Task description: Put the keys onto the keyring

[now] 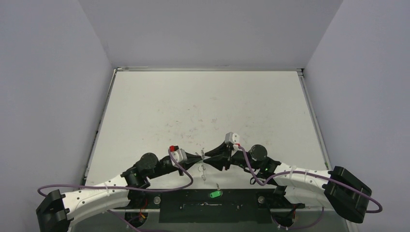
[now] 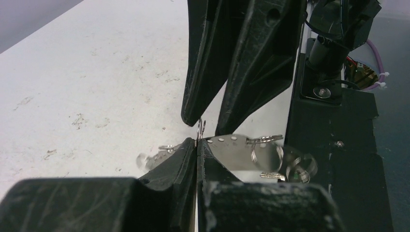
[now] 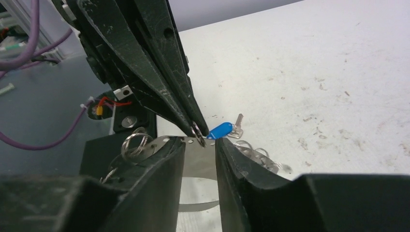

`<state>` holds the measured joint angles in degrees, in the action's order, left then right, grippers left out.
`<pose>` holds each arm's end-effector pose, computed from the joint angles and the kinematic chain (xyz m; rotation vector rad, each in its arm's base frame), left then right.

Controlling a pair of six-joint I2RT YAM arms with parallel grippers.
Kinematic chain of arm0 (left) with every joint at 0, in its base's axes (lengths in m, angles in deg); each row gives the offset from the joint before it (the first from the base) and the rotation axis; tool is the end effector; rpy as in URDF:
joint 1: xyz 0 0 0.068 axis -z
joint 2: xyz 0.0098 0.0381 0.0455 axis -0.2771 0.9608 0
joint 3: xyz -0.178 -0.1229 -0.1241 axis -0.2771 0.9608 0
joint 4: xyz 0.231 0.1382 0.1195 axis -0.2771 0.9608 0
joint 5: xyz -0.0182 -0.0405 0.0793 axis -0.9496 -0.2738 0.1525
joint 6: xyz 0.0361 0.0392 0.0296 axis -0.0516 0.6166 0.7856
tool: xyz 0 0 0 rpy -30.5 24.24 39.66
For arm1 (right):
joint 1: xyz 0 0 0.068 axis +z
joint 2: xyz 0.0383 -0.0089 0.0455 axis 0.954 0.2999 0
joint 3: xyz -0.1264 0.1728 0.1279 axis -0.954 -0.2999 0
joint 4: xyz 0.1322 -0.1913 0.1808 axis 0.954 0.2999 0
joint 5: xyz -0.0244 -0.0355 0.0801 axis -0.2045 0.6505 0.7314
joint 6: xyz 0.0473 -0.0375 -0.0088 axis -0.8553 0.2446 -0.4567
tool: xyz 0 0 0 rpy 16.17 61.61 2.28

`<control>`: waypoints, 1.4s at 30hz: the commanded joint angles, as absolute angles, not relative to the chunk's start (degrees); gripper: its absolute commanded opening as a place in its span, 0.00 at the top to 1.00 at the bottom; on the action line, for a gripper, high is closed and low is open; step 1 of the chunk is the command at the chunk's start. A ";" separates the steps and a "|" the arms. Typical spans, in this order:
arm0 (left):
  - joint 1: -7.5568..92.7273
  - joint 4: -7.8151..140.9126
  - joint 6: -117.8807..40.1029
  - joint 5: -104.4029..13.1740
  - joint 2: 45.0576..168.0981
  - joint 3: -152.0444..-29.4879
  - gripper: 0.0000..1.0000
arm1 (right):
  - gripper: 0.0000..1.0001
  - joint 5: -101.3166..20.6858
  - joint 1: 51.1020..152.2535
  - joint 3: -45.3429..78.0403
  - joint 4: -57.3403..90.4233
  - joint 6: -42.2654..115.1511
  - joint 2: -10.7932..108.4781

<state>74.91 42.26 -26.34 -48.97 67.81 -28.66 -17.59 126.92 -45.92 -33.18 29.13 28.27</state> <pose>0.1079 -0.1959 0.1845 0.9656 1.3445 -0.9408 0.1268 0.2164 0.1616 -0.9981 1.3832 1.3250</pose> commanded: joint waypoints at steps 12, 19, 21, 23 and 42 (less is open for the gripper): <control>74.97 47.46 -27.02 -43.50 63.19 -31.23 1.00 | 0.17 -23.09 127.13 -42.60 -17.91 35.55 13.80; 74.97 47.29 -29.53 -43.59 65.22 -31.25 1.00 | 0.16 -24.54 126.75 -42.75 -12.49 36.64 13.06; 74.97 47.30 -30.56 -43.59 66.75 -31.48 1.00 | 0.16 -25.80 126.62 -43.22 -11.27 35.65 12.62; 74.97 47.46 -31.98 -43.67 68.73 -31.87 0.86 | 0.15 -28.23 126.44 -43.74 -9.96 33.68 11.87; 81.86 37.96 -34.82 -53.10 99.57 -39.18 0.58 | 0.00 -57.24 121.46 -46.81 15.38 12.64 0.31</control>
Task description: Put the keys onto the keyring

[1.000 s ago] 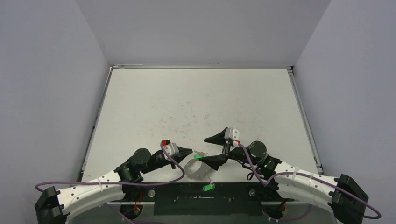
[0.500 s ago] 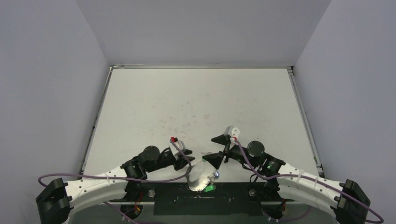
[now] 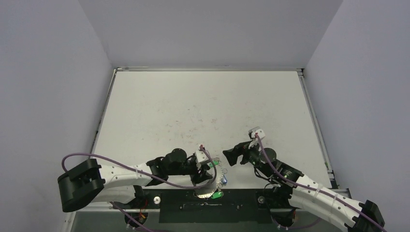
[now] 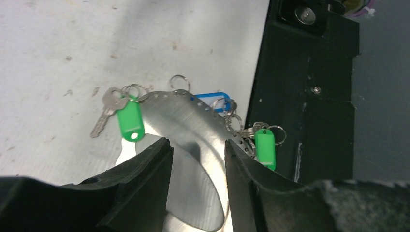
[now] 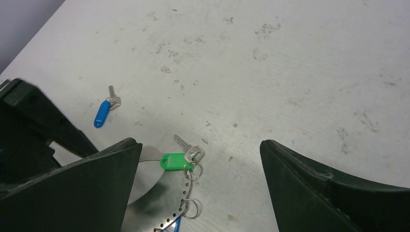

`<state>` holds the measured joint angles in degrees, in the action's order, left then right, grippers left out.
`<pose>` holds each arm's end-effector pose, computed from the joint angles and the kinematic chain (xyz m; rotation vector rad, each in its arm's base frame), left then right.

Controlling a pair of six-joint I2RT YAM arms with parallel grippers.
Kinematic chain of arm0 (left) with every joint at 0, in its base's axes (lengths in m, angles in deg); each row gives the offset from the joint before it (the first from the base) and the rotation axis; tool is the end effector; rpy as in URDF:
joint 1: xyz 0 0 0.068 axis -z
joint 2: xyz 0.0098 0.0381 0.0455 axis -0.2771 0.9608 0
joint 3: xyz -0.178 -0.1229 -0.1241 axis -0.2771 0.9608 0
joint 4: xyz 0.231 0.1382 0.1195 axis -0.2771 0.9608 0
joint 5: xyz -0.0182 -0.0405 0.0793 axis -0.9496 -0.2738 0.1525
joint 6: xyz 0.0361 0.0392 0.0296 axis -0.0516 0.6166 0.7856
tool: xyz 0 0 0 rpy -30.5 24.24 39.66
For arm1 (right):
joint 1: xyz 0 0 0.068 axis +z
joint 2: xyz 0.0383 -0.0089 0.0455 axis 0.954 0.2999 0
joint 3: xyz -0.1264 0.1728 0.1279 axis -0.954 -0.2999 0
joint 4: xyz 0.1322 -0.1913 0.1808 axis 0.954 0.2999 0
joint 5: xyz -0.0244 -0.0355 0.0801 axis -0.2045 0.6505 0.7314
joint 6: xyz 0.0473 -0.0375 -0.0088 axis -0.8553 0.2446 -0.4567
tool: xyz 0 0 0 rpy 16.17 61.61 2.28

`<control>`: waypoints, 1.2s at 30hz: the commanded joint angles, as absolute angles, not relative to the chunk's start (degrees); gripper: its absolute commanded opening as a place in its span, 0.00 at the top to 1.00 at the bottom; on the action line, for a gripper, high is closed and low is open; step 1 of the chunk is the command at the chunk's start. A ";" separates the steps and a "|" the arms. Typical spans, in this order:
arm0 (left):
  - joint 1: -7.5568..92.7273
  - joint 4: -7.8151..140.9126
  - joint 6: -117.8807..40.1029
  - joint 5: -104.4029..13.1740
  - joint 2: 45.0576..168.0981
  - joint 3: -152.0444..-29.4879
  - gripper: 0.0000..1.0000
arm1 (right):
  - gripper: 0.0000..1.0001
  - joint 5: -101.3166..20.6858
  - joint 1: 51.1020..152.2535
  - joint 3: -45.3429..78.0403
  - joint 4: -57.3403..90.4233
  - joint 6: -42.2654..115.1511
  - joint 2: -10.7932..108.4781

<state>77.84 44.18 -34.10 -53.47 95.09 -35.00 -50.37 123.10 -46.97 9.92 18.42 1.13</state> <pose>0.1102 -0.2317 0.1167 1.1452 1.7752 -1.0296 0.1402 0.1673 0.1697 -0.3981 1.8842 0.8708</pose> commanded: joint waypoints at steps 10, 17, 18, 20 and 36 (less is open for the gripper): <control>93.89 48.74 -42.93 -33.18 103.90 -46.01 0.57 | 0.00 -53.80 113.99 -44.27 20.63 6.28 9.09; 99.28 64.16 -47.79 -24.72 106.92 -53.44 0.56 | 0.00 -53.37 112.78 -44.26 20.16 5.29 13.59; 99.90 67.27 -48.21 -23.95 107.80 -55.38 0.56 | 0.00 -53.27 112.68 -44.26 20.21 5.23 13.90; 101.15 70.99 -48.48 -22.64 109.27 -57.45 0.57 | 0.00 -53.14 112.54 -44.26 20.25 5.20 14.14; 104.64 82.92 -48.58 -20.83 118.91 -66.00 0.76 | 0.00 -52.44 111.59 -44.61 20.25 5.01 14.76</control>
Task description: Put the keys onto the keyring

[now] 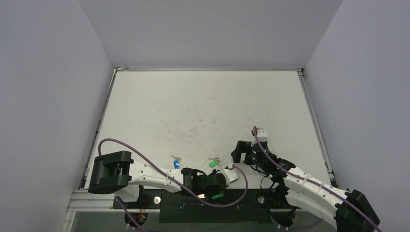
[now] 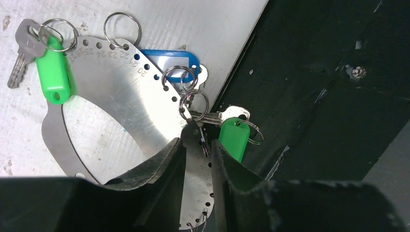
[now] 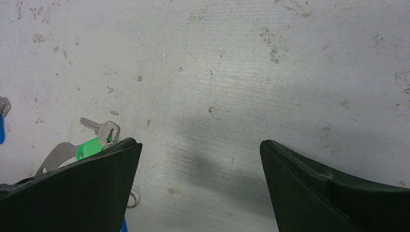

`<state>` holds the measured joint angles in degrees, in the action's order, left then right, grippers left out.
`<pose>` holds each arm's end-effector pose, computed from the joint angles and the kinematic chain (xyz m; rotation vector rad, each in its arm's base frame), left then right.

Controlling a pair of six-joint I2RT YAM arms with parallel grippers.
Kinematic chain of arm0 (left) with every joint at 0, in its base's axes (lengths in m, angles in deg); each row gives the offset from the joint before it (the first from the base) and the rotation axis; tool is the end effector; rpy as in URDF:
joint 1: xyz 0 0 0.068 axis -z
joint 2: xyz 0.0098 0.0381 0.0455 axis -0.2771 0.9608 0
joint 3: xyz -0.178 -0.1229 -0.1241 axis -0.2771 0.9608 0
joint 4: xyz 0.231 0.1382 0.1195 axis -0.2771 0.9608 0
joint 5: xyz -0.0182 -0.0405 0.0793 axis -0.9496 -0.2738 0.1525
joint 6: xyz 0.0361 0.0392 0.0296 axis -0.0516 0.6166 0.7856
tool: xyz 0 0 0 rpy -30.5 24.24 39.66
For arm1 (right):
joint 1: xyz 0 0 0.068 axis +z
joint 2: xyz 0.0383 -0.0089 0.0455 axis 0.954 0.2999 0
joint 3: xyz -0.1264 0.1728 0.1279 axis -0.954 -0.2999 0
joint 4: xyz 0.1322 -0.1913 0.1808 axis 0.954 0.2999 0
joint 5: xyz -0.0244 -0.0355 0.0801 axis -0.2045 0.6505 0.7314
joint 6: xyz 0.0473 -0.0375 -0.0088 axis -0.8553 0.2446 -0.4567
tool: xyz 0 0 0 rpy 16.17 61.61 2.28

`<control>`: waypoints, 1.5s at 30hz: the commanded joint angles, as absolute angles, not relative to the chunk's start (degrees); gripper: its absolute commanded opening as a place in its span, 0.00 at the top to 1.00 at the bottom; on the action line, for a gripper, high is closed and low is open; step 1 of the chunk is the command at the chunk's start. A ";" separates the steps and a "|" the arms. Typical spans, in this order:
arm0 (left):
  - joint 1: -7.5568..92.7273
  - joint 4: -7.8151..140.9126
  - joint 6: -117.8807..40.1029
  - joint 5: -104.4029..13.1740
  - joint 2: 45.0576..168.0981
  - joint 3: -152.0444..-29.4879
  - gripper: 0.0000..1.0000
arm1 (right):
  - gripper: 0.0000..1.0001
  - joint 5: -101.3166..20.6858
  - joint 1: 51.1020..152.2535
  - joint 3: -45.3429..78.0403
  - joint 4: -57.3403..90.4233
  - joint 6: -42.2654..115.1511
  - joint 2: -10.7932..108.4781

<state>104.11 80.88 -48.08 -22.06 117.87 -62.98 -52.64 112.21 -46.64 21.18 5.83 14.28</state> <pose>0.0232 -0.3214 0.1126 1.3120 2.1692 -0.4605 0.1670 0.1335 0.1058 -0.0001 2.3277 0.6155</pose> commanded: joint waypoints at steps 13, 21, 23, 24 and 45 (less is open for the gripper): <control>104.64 81.11 -47.50 -23.64 116.66 -63.62 1.00 | 0.00 -51.28 111.20 -44.33 20.25 5.77 14.61; 102.70 70.41 -48.87 -22.92 108.28 -55.46 1.00 | 0.00 -40.73 111.13 -45.05 14.84 10.33 11.77; 101.48 66.68 -48.98 -23.27 105.93 -53.17 1.00 | 0.00 -38.78 111.13 -45.74 12.38 11.02 10.68; 100.78 65.12 -49.01 -23.42 104.74 -52.12 1.00 | 0.00 -37.45 111.09 -46.28 10.94 11.48 10.11; 87.16 49.33 -36.86 -29.50 76.96 -35.81 1.00 | 0.24 -11.26 113.70 -52.71 -17.82 25.22 4.73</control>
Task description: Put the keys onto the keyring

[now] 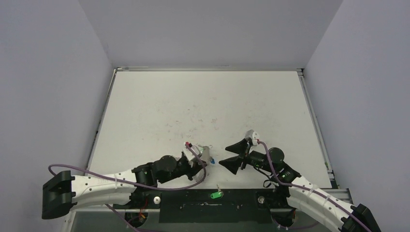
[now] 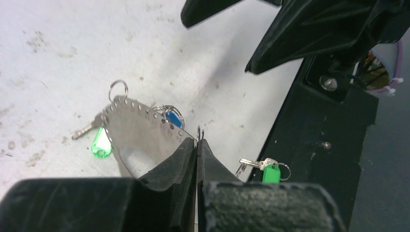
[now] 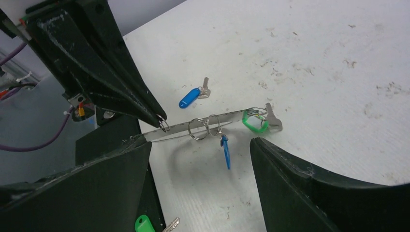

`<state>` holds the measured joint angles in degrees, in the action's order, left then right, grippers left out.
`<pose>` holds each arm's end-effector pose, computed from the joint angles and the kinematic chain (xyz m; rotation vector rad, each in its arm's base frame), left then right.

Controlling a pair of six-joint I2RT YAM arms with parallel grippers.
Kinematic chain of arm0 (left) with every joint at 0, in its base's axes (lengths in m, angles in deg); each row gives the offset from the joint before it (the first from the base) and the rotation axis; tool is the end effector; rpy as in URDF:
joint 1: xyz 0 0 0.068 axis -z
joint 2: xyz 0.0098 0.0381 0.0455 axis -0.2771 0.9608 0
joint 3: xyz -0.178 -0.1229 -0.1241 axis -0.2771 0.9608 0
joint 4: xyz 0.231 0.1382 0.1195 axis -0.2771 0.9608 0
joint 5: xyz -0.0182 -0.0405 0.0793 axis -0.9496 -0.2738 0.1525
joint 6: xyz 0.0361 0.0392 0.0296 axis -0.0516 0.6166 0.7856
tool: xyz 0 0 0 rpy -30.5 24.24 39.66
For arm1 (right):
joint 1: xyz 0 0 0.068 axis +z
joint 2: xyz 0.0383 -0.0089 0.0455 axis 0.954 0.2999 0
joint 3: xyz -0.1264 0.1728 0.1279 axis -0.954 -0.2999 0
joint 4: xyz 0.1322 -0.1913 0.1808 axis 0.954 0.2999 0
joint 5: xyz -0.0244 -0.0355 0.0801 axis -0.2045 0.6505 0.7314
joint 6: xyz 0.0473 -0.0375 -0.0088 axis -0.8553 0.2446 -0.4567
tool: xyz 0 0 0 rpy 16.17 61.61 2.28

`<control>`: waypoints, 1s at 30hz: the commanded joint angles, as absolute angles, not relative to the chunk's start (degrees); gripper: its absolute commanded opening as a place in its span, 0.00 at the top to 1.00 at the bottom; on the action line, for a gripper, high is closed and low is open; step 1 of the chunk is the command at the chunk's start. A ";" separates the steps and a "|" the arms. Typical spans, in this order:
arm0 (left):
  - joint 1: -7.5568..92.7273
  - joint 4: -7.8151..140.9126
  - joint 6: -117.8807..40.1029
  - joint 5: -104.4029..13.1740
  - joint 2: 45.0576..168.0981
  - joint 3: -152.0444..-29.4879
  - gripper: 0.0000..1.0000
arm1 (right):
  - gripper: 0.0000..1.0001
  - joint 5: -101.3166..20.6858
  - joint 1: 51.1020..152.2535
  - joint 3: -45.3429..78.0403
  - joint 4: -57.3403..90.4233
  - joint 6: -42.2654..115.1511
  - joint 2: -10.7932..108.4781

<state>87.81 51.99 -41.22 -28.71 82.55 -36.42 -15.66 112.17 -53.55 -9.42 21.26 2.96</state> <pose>0.0852 -0.2359 0.1613 0.8499 1.7662 -0.8778 0.1461 0.1525 0.1581 -0.7268 1.6403 1.2566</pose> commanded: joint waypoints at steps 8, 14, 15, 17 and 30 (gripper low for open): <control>86.11 62.05 -35.98 -24.44 63.32 -36.70 1.00 | 0.22 -14.38 118.71 -48.90 -15.28 30.87 11.05; 84.97 69.66 -36.41 -20.41 58.79 -39.88 1.00 | 0.21 -19.15 120.10 -46.50 -9.74 32.40 13.10; 84.65 71.45 -36.11 -20.32 58.89 -40.75 1.00 | 0.21 -19.61 120.14 -46.26 -8.86 32.34 13.14; 83.95 73.63 -35.41 -20.38 59.66 -42.47 1.00 | 0.21 -20.34 120.21 -45.94 -7.17 31.88 12.97; 72.94 76.82 -33.13 -29.38 64.37 -48.45 1.00 | 0.24 -29.52 120.20 -44.21 5.42 20.59 9.56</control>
